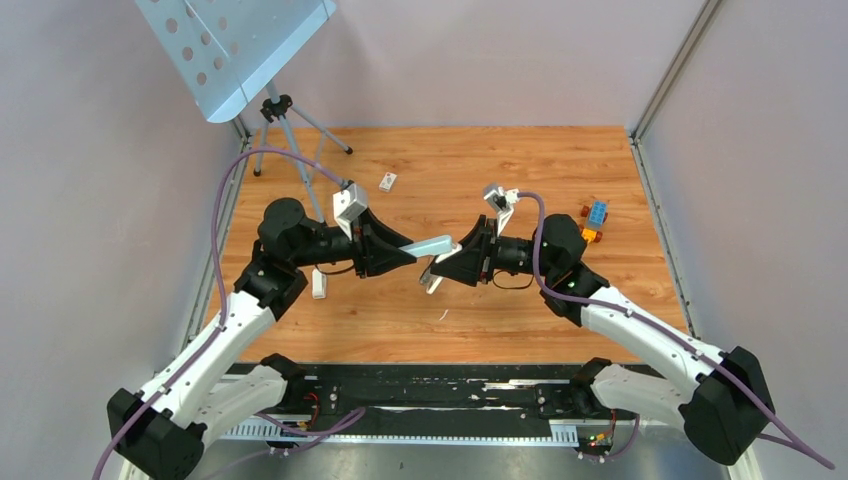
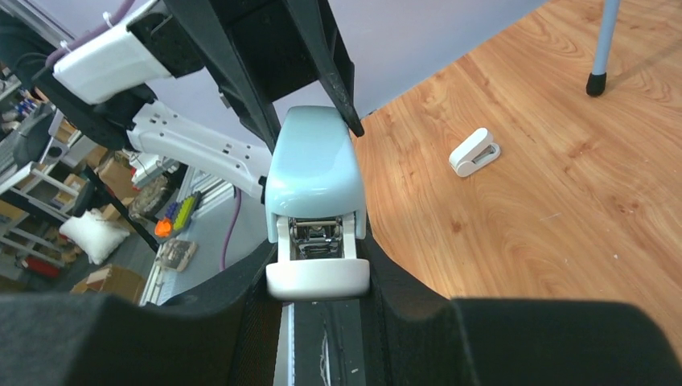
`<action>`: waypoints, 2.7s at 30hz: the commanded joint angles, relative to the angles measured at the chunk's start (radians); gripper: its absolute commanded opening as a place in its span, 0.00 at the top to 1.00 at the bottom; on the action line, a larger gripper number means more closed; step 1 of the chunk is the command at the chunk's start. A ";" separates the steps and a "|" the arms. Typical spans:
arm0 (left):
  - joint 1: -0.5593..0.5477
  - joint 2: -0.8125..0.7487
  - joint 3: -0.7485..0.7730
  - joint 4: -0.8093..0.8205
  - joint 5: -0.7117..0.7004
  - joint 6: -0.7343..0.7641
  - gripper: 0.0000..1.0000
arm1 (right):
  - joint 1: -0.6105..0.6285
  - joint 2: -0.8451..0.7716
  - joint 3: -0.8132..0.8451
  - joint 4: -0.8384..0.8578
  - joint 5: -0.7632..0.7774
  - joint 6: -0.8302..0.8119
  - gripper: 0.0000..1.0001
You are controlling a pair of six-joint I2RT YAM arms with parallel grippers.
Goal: Load the staples into the stapler
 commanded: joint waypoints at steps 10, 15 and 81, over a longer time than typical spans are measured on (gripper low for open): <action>0.031 0.055 0.143 0.081 -0.070 0.170 1.00 | 0.023 -0.028 -0.033 -0.281 -0.314 -0.204 1.00; 0.031 0.004 0.117 0.035 -0.044 0.347 1.00 | 0.024 -0.067 -0.049 -0.325 -0.305 -0.233 1.00; 0.030 -0.088 -0.244 0.587 -0.235 -0.610 0.09 | 0.013 -0.165 -0.123 0.241 0.338 0.167 1.00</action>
